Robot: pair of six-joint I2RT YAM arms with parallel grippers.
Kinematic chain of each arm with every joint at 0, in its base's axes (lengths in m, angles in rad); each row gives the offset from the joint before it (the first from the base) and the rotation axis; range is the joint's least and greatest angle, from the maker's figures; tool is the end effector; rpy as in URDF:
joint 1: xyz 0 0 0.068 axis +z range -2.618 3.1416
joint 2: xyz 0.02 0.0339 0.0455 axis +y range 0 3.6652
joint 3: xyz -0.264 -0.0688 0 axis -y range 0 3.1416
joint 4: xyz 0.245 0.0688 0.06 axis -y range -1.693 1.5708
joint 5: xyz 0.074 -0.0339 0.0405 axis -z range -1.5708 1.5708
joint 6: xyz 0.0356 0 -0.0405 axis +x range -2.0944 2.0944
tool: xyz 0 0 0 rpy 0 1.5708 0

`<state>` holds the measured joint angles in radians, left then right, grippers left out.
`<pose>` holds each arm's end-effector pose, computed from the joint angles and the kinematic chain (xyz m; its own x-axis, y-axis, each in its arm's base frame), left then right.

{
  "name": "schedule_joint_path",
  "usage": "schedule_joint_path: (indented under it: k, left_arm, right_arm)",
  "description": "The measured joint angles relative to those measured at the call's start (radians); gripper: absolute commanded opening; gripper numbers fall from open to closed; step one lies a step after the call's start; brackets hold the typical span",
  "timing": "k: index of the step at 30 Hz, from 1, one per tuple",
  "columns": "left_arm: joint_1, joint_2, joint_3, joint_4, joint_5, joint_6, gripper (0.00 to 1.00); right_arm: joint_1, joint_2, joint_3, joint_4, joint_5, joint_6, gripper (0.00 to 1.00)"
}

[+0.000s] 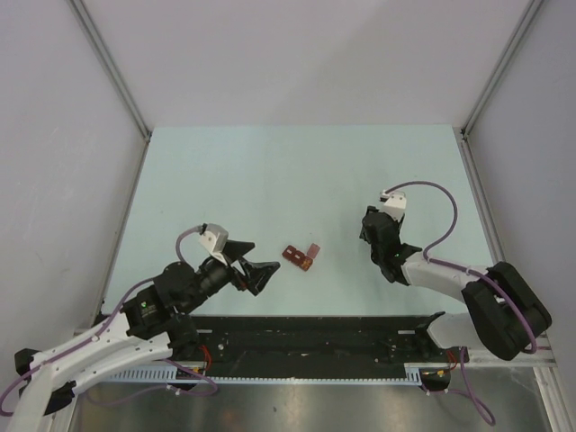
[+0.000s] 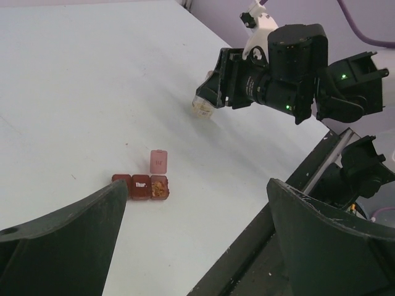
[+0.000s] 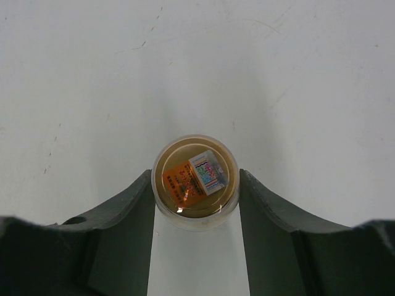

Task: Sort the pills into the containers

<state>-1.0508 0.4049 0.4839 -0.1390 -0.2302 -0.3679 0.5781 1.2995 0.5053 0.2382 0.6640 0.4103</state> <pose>0.0693 -0.1047 0.2901 -0.2910 -0.1965 -0.9363 0.6721 0.6545 -0.3462 0.2217 0.1185 0.1813 -0.4021 0.1127 -0.9086 0.1837 0.9821 0.0405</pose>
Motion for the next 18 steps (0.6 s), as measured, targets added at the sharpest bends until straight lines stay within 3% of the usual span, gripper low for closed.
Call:
schedule_joint_path:
  k: [5, 12, 18]
  left_arm:
    - [0.000, -0.008, -0.014, 0.000, -0.007, -0.003, 1.00]
    - [0.000, -0.006, -0.031, -0.003, -0.027, -0.016, 1.00]
    - [0.000, -0.002, -0.036, -0.003, -0.048, -0.029, 1.00]
  right_arm:
    - [0.031, 0.065, 0.000, 0.040, 0.023, 0.012, 0.36]
    - [0.061, 0.083, 0.000, 0.051, 0.046, 0.033, 0.85]
    - [0.069, 0.021, -0.001, -0.002, -0.002, 0.027, 0.98]
